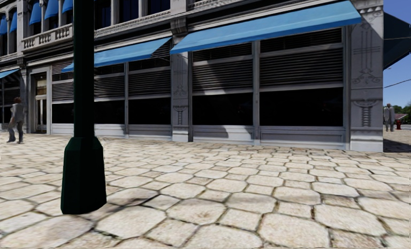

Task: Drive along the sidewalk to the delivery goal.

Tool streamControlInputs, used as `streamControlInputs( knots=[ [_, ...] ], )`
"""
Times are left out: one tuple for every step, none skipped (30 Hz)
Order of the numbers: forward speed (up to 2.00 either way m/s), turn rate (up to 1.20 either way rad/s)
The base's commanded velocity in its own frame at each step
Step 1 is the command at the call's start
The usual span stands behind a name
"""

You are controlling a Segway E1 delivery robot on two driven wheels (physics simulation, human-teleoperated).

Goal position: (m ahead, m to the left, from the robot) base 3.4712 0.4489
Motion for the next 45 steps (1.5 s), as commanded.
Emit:
streamControlInputs(
  knots=[
    [1.33,0.32],
    [1.33,0.32],
    [1.33,0.32],
    [1.33,0.32],
    [1.33,0.32],
    [1.33,0.32],
    [1.33,0.32],
    [1.33,0.32],
    [1.33,0.24],
    [1.33,0.24],
    [1.33,0.18],
    [1.34,0.16],
    [1.34,0.16],
    [1.34,0.16],
    [1.34,0.13],
    [1.34,0.08],
    [1.34,0.05],
    [1.34,0.05],
    [1.34,0.04],
    [1.34,0.07],
    [1.34,0.16],
    [1.34,0.16],
    [1.34,0.29],
    [1.34,0.35],
    [1.32,0.37],
    [1.32,0.37],
    [1.29,0.38],
    [1.21,0.39],
    [1.02,0.45],
    [1.02,0.45],
    [0.85,0.49],
    [0.78,0.53],
    [0.77,0.54],
    [0.77,0.54],
    [0.77,0.55],
    [0.78,0.55],
    [0.80,0.56],
    [0.80,0.56],
    [0.82,0.56],
    [0.85,0.56],
    [0.90,0.56],
    [0.96,0.38],
    [0.96,0.38],
    [1.02,0.00],
    [1.05,0.00]
  ],
)
